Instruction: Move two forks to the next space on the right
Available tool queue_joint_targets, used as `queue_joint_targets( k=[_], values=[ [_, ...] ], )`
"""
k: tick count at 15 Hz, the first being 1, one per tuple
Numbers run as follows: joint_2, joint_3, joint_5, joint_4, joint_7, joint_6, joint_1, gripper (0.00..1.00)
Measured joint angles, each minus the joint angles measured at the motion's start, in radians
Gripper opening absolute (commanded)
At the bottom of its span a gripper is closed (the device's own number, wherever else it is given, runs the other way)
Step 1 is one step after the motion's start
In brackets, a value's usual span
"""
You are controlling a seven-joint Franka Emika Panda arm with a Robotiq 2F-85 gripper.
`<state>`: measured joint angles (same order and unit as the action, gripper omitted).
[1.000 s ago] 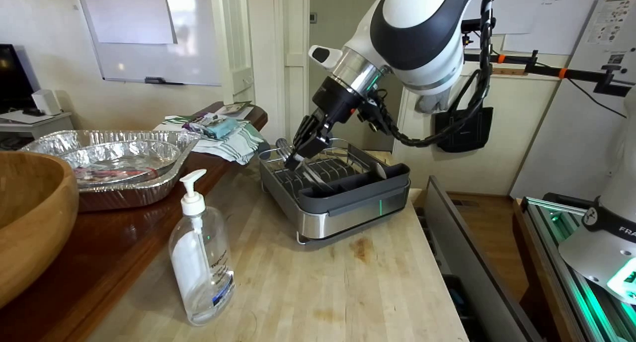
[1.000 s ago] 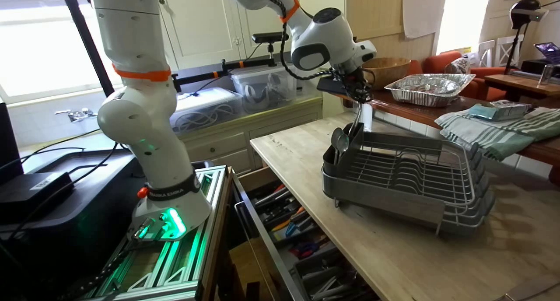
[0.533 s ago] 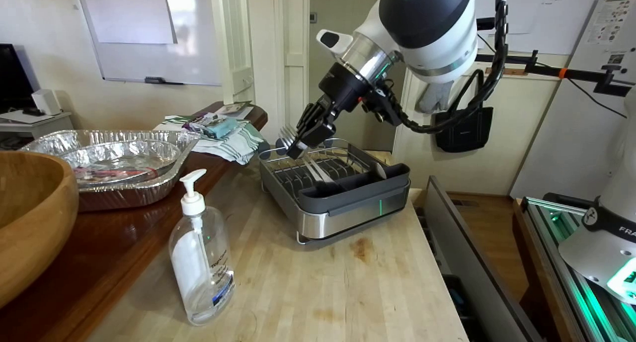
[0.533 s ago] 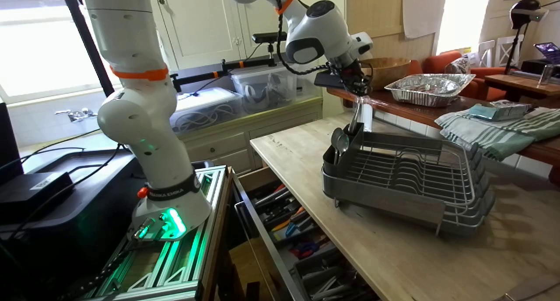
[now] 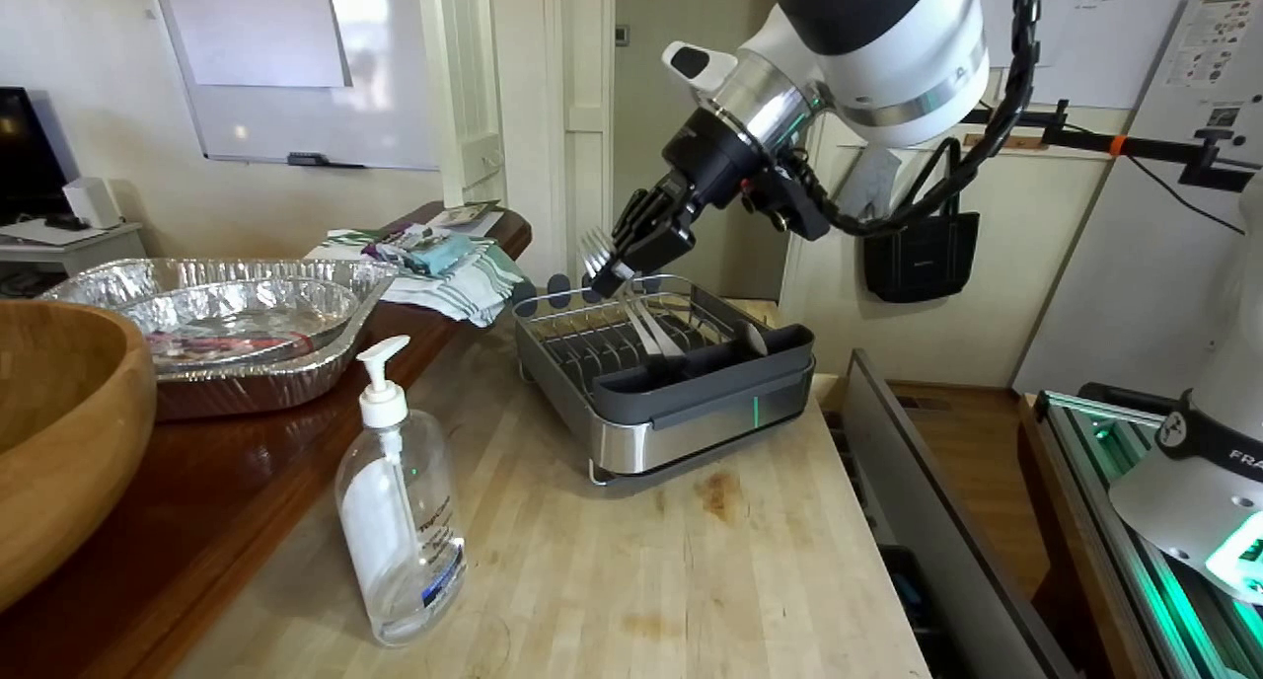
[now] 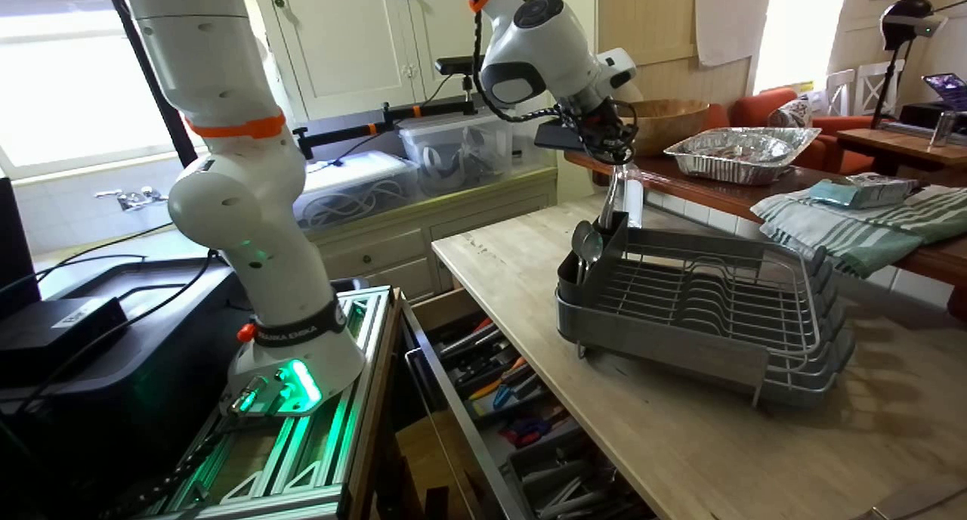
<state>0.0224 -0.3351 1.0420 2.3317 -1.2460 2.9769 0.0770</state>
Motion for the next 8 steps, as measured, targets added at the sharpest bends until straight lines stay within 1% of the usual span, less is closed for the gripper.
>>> queue_joint_targets(
  k=[8],
  values=[
    [-0.086,0.006,0.214,0.052,-0.171,0.000,0.000,0.02]
  ],
)
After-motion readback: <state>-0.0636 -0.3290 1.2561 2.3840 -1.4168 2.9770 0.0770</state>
